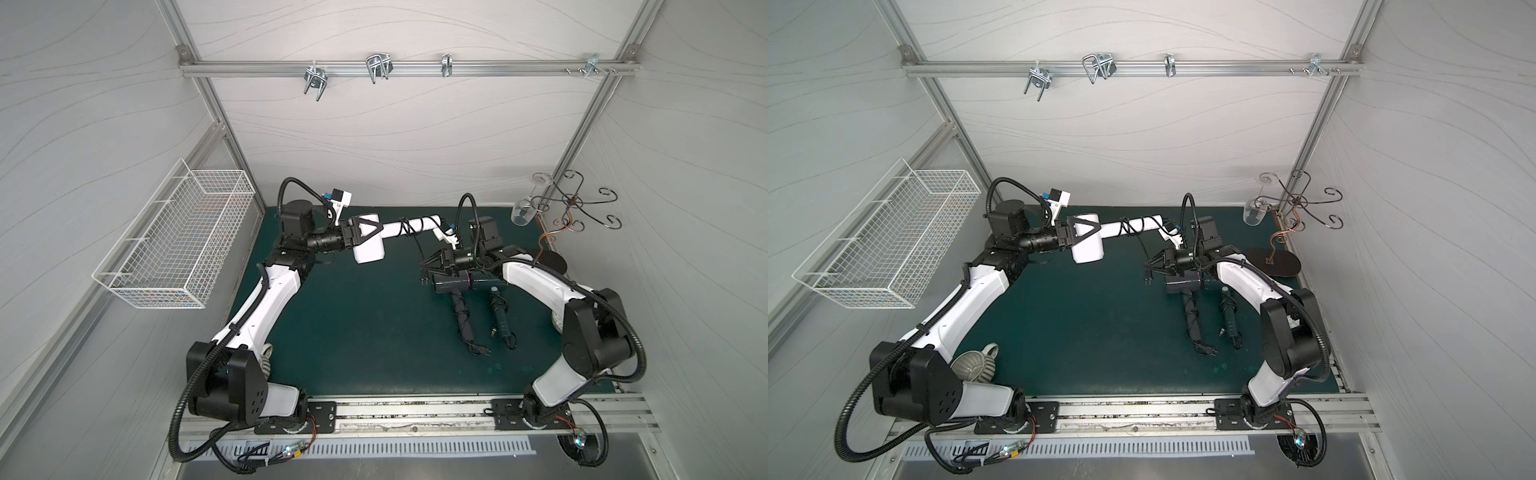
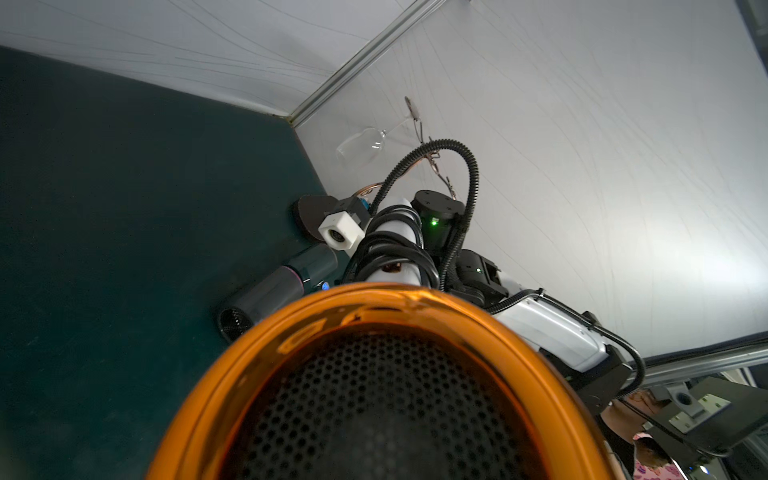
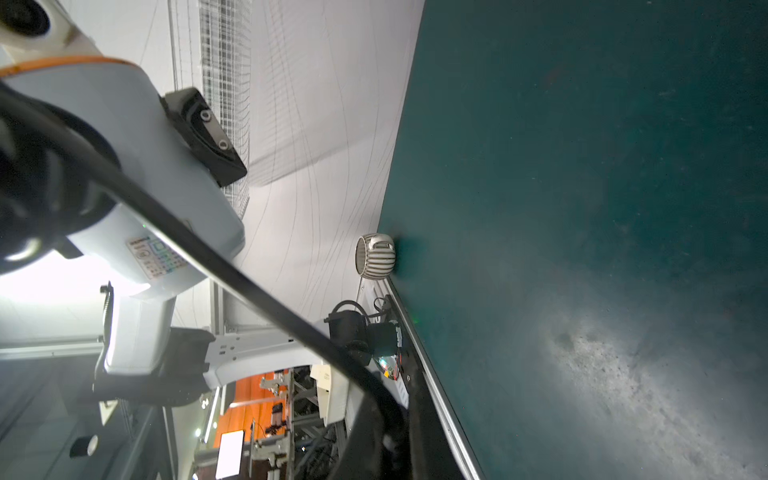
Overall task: Wrap the cord around the hair dryer
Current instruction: Wrap the power cord around the hair dryer.
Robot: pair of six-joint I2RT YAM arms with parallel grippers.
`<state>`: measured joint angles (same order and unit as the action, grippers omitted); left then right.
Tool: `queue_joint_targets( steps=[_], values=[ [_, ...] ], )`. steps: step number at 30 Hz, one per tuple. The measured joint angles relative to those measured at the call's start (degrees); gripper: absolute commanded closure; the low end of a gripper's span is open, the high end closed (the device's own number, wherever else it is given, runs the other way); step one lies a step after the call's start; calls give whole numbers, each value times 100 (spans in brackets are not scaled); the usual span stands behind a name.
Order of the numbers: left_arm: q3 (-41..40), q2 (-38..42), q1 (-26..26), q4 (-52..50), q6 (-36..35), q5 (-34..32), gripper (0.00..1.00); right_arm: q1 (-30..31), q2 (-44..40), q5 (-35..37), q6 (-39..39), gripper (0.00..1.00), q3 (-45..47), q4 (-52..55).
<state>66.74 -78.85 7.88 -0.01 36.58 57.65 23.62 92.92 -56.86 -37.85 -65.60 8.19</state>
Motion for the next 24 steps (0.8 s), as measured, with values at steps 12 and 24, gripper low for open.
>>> queue_joint_targets(
  steps=[12,24],
  values=[
    [326,229,44,-1694,-1381,-1019,100,382,-210,938,-190,100,-350,957],
    [590,367,789,-3119,-2673,-2802,100,1060,-291,2035,533,100,-1113,2247]
  ],
)
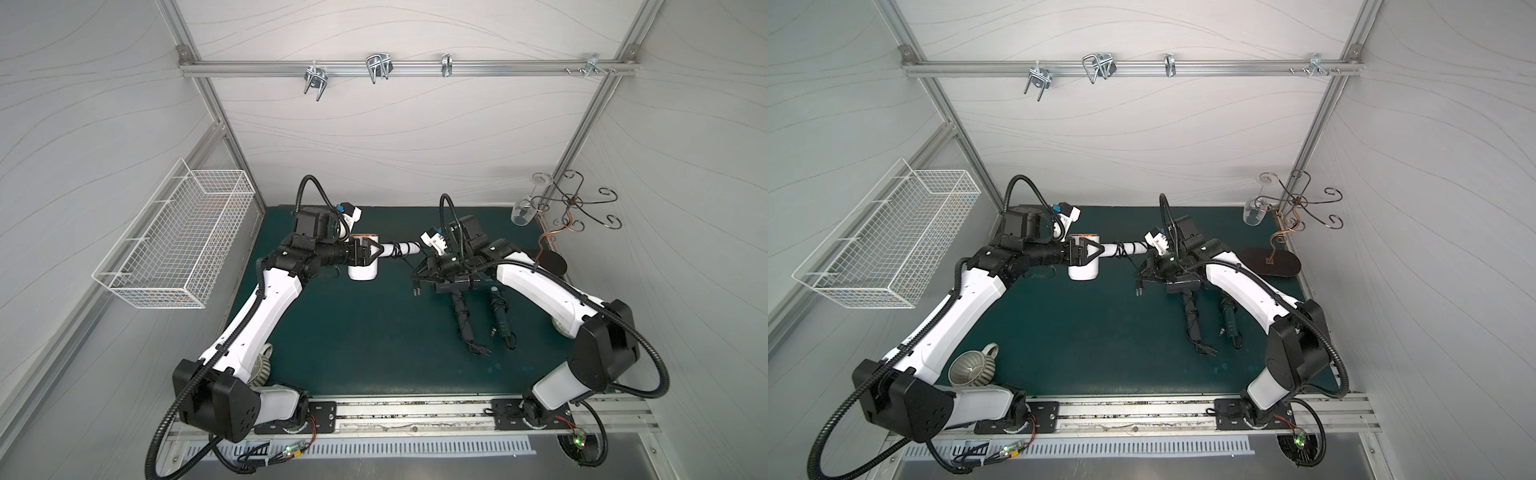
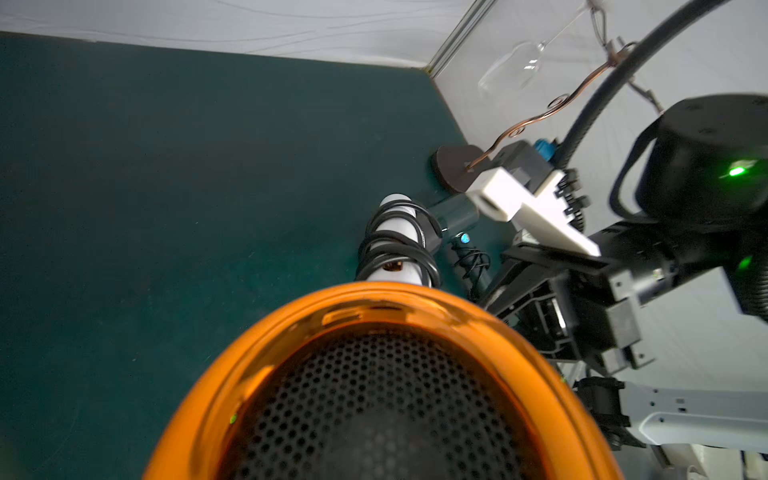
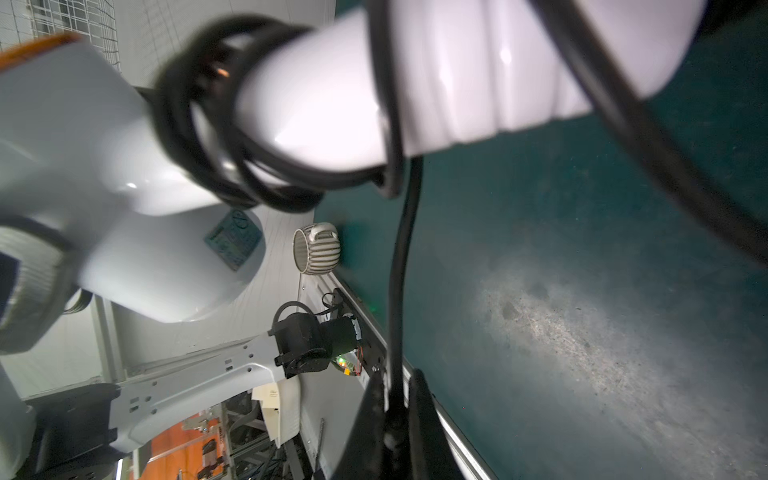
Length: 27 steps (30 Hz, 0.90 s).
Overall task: Wrap the cord around the hair dryer
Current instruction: Wrap the power cord around the hair dryer, then place the hair dryer at the center of the board.
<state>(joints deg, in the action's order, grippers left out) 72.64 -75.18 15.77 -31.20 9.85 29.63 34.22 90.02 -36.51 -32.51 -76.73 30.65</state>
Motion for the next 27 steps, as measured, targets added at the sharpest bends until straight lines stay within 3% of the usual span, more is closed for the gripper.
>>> queue_joint_targets(
  steps=[7,16,27],
  values=[
    [-44,197,212,-195,-431,-210,100,9,177,494,935,100,-1040,1224],
    [-59,295,487,-273,-868,-621,100,11,1228,990,2730,100,-2949,2920],
    [-389,487,957,-402,-1443,-1628,100,201,1930,1416,4127,100,-3471,3469]
  ],
)
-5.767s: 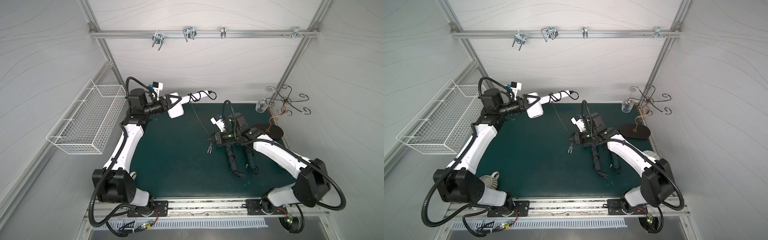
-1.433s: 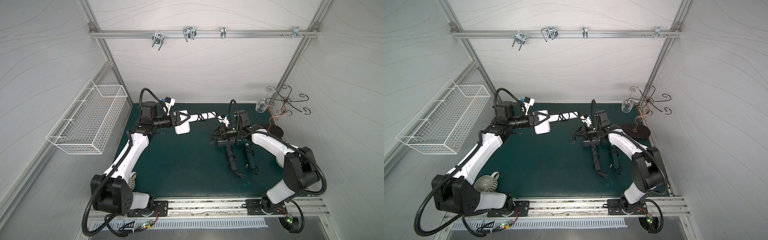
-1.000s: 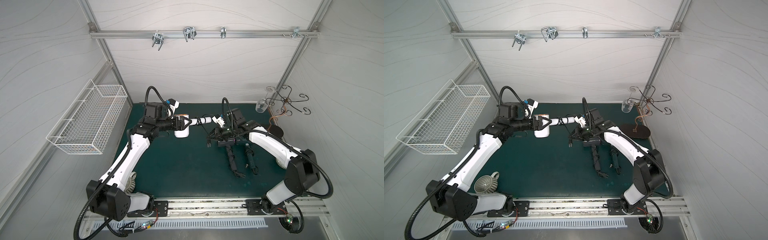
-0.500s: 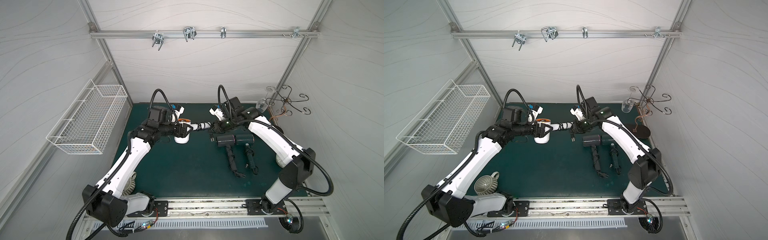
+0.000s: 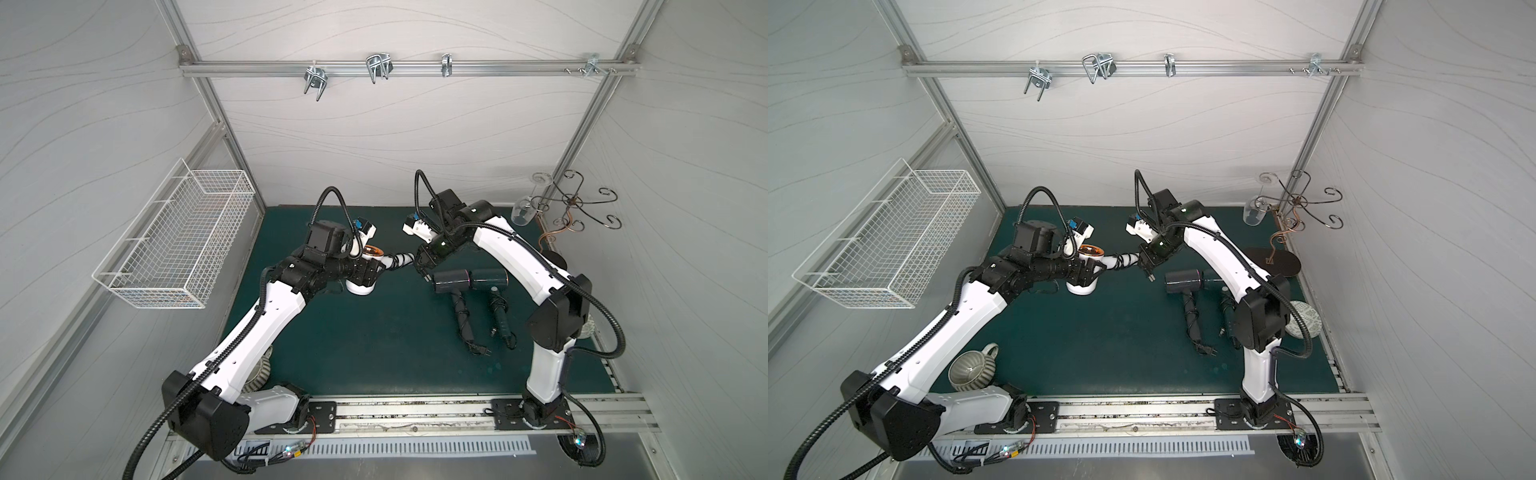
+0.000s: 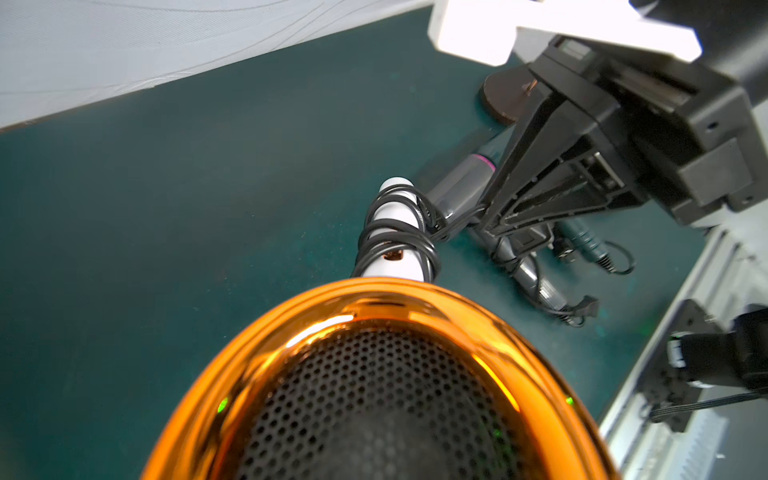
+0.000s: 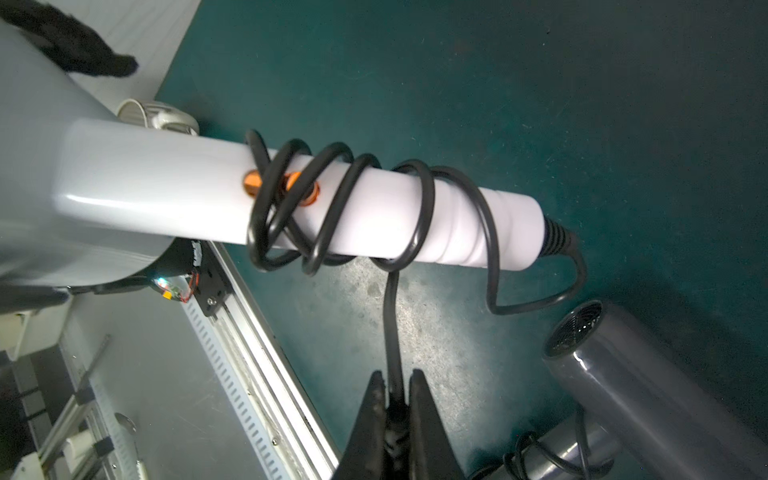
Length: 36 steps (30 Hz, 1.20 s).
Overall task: Wrap the cord around the hair dryer
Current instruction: Place the hair dryer at the center of the board.
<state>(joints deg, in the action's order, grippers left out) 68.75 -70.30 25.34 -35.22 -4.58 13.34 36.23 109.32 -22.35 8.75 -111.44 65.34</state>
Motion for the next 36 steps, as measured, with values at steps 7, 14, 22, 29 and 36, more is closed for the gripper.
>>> queue_joint_targets(
  steps=[7,14,22,29,36],
  values=[
    [-595,203,595,286,-522,-1204,100,234,498,238,256,100,-81,-35],
    [-1340,382,1294,850,-1294,-2599,100,374,990,262,308,100,-140,-306],
    [-1902,361,2159,1318,-2310,-3947,100,501,1311,212,262,100,-146,-721],
    [-2240,-50,3071,1633,-2614,-4900,100,407,1526,81,273,100,94,-850],
    [-2103,-951,3757,1613,-2555,-5405,100,157,1620,-247,271,100,831,-1095]
  ],
)
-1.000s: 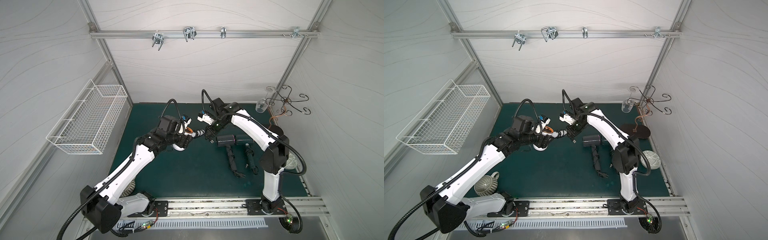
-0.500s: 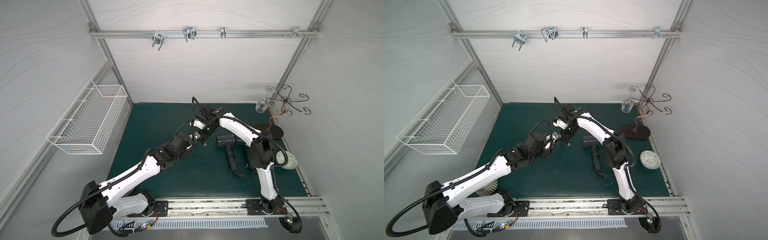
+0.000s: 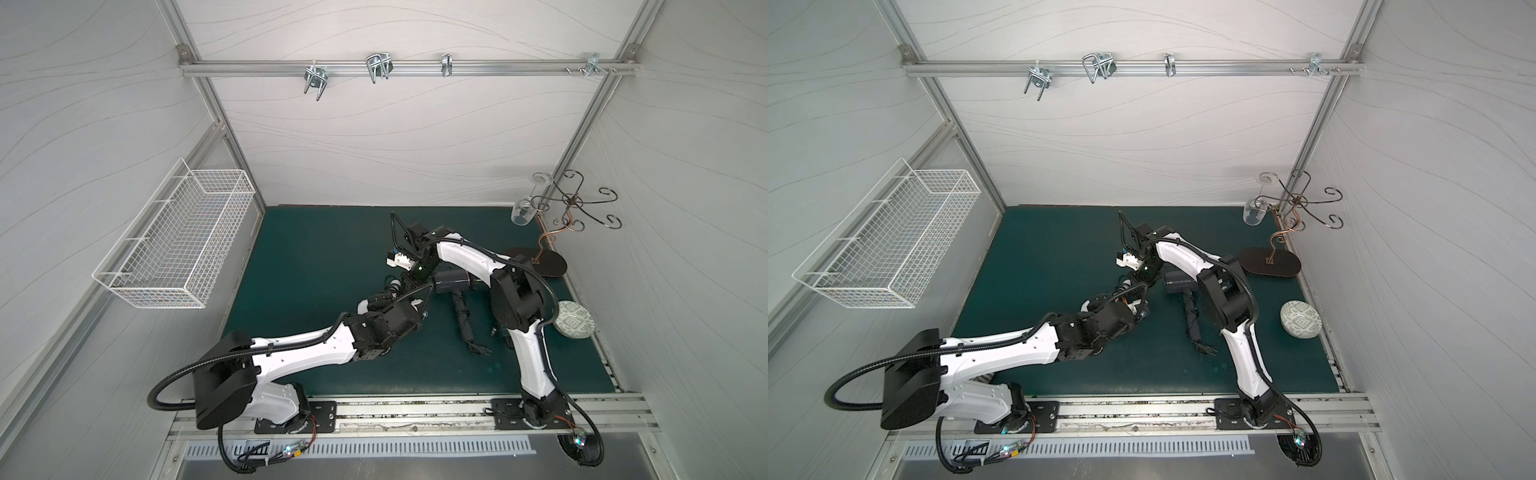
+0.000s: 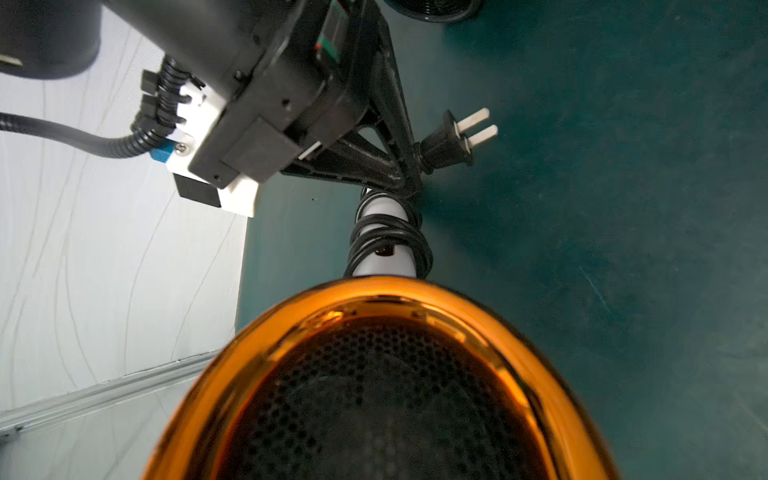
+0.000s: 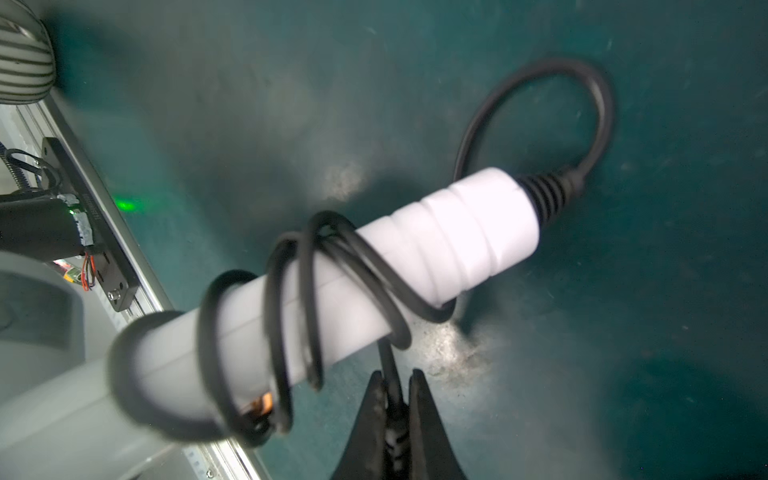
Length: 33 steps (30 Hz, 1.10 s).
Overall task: Wrap the cord around the hair dryer
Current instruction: Place the hair dryer at the center of the board.
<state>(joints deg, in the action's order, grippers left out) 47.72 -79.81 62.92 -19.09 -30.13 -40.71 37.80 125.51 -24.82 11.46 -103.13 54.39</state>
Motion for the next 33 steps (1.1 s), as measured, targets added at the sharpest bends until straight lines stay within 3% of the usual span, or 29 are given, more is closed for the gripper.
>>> queue_joint_targets(
  steps=[14,20,24,29,32,33],
  values=[
    [664,-1547,426,-407,981,-136,100,-503,223,-487,55,98,131,-129],
    [844,-2103,531,-590,1460,-175,100,-597,304,-575,50,81,9,-28],
    [890,-2251,577,-870,1646,-96,73,-708,304,-815,81,68,-76,-37],
    [1060,-2297,573,-1178,1770,37,29,-789,304,-1058,94,40,-258,13],
    [1110,-2297,573,-1307,1816,205,7,-789,304,-1156,125,18,-308,42],
    [1132,-2297,577,-1357,1827,363,2,-787,304,-1213,142,3,-341,61]
  ],
)
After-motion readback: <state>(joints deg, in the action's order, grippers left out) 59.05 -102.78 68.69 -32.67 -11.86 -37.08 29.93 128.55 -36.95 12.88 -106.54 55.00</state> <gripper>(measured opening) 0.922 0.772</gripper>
